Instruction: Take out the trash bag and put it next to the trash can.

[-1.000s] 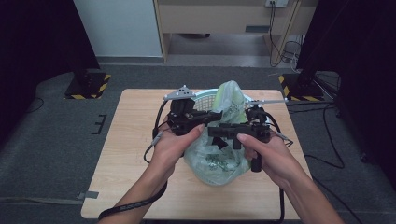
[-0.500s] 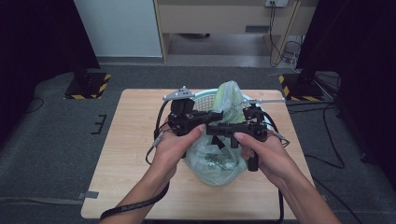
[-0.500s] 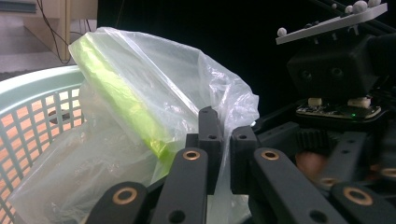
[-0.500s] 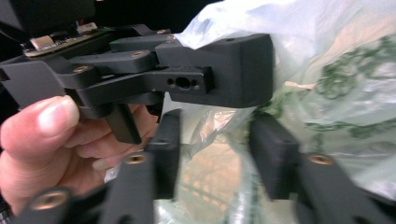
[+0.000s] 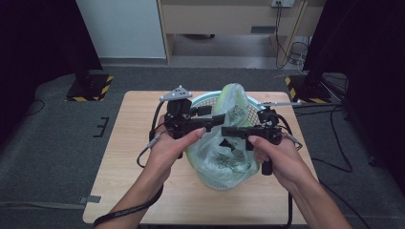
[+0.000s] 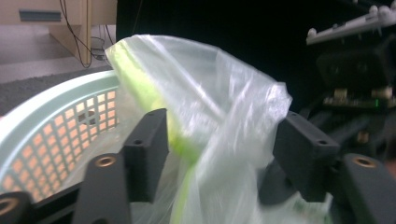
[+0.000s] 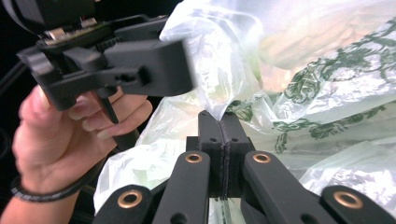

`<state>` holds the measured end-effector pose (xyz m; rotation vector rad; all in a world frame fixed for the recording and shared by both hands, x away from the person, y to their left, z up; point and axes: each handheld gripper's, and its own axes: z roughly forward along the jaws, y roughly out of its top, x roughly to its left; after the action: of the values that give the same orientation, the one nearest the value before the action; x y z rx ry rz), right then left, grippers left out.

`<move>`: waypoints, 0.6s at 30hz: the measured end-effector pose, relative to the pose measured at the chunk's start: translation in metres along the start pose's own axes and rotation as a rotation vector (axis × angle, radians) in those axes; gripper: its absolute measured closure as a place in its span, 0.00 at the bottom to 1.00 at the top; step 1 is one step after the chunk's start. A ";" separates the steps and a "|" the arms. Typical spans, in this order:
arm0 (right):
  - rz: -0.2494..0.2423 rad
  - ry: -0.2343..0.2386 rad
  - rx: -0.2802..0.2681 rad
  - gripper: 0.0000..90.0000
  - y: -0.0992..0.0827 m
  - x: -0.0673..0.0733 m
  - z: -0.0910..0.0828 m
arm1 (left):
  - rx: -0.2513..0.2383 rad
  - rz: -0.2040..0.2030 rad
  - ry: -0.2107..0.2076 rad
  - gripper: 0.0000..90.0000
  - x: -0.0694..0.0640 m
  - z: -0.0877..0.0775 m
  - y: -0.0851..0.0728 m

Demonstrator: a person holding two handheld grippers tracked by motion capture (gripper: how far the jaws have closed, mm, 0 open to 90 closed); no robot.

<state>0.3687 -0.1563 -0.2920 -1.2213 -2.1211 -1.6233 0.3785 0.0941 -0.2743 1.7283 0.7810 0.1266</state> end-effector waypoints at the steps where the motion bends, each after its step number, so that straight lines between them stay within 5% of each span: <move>1: 0.002 -0.001 -0.003 1.00 0.000 -0.001 -0.003 | 0.003 0.010 -0.009 0.36 0.000 -0.001 0.000; 7: 0.014 0.005 -0.039 1.00 0.005 -0.005 -0.026 | 0.044 0.064 -0.067 0.21 0.002 0.003 -0.007; 15: -0.013 0.021 -0.068 1.00 0.022 0.009 -0.040 | 0.046 0.088 -0.103 0.20 -0.005 0.013 -0.010; 18: -0.012 0.030 -0.054 1.00 0.026 0.011 -0.038 | 0.041 0.150 -0.098 0.19 -0.012 0.015 -0.008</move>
<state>0.3686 -0.1824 -0.2526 -1.1949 -2.0838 -1.7028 0.3731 0.0763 -0.2820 1.8172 0.5852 0.1276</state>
